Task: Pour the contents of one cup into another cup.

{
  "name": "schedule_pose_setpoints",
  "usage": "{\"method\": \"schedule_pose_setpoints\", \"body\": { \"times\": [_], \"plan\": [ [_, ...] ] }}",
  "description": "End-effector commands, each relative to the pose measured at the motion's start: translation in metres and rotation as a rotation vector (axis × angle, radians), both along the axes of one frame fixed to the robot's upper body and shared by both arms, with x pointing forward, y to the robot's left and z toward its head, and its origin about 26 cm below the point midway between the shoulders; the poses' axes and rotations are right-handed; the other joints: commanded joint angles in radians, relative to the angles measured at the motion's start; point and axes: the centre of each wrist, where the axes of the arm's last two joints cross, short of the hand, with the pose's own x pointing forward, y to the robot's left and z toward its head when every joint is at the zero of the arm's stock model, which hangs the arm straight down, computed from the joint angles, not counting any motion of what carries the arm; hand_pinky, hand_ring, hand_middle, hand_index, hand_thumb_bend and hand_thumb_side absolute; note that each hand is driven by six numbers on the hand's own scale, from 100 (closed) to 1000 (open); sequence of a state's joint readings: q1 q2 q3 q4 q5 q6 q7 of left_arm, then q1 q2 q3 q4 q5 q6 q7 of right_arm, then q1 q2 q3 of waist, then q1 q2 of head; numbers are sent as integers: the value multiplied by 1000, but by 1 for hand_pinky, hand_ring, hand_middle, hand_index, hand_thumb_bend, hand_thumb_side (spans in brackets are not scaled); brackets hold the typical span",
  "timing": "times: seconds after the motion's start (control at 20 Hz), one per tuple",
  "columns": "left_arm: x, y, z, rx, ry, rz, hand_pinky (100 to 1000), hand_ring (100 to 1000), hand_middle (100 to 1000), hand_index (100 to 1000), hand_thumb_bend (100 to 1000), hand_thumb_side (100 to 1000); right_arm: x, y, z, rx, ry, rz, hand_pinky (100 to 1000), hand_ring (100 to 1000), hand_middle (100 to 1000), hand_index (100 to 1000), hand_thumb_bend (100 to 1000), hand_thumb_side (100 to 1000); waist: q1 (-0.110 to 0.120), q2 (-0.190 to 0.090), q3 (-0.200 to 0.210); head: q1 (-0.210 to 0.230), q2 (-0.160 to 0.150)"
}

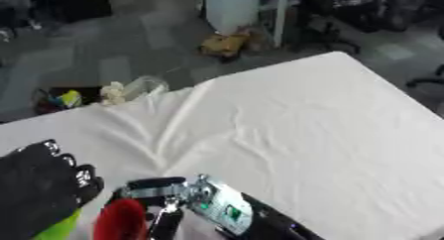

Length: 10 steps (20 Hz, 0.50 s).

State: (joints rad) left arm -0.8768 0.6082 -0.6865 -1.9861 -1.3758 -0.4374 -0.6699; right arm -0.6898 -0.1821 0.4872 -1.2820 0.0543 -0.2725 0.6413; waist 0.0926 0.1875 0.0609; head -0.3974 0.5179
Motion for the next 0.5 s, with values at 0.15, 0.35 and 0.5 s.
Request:
{"method": "schedule_pose_setpoints", "body": {
  "times": [0.15,0.35,0.5],
  "plan": [
    [-5,-5,0,225,3,27,100,100,472,835,861,450,2,1,9,12,-19,3,386,100,100,413,100,100,-5,-14,-2,3,-5],
    [-3,0,3,177,13,45,100,100,476,825,807,431,2,0,9,14,-20,-1,386,100,100,413,100,100,-7,-15,1,0,-8],
    [0,7,6,77,44,53,100,176,489,833,680,433,3,-2,6,12,-14,-13,386,100,100,413,100,100,-10,-14,4,-2,-9]
  ]
}}
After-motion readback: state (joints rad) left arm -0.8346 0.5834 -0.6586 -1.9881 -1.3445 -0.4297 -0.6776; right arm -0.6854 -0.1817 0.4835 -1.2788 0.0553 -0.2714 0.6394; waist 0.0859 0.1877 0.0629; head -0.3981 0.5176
